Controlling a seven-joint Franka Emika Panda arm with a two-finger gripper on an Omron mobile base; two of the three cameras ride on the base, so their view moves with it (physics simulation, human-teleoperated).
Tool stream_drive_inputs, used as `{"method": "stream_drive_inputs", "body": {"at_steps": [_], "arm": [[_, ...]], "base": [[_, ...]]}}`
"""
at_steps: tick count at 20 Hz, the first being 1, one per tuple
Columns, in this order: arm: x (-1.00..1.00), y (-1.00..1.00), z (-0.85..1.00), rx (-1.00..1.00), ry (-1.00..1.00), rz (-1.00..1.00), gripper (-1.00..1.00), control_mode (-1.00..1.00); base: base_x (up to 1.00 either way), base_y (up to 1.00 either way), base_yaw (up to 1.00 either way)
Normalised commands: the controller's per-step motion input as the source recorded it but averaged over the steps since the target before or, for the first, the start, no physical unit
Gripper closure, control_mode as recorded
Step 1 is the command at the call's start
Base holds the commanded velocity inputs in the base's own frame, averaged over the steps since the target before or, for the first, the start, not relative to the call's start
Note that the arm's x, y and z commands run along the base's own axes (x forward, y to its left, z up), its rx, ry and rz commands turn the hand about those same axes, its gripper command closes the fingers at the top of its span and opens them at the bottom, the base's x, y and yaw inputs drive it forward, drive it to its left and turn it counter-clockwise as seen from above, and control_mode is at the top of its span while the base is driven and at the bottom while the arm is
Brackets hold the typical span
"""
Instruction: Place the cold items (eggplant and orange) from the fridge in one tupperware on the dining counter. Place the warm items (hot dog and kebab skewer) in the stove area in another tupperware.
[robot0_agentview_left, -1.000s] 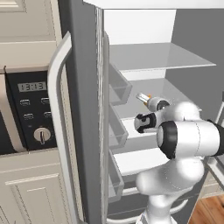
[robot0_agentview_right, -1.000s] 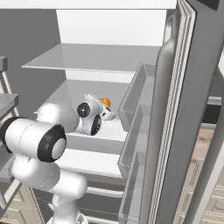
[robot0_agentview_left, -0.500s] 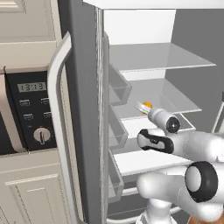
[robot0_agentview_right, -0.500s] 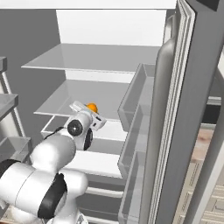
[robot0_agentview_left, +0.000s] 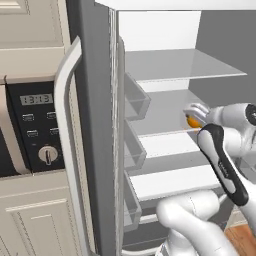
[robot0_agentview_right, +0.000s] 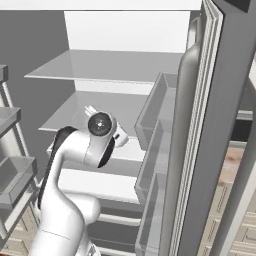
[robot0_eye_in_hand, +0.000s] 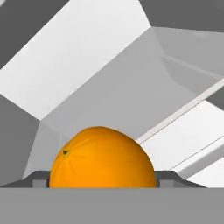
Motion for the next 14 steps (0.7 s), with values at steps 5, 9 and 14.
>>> {"method": "stream_drive_inputs", "body": {"at_steps": [5, 9, 14], "arm": [[-0.85, -0.02, -0.09, -0.21, 0.59, -0.28, 1.0, -1.0], [-0.78, 0.08, -0.79, -0.44, 0.49, -0.47, 1.0, -1.0], [-0.61, -0.01, -1.0, -0.27, 0.31, -0.43, 1.0, -1.0]], "base": [[0.0, 0.0, 0.0], [0.0, 0.0, 0.0], [0.0, 0.0, 0.0]]}}
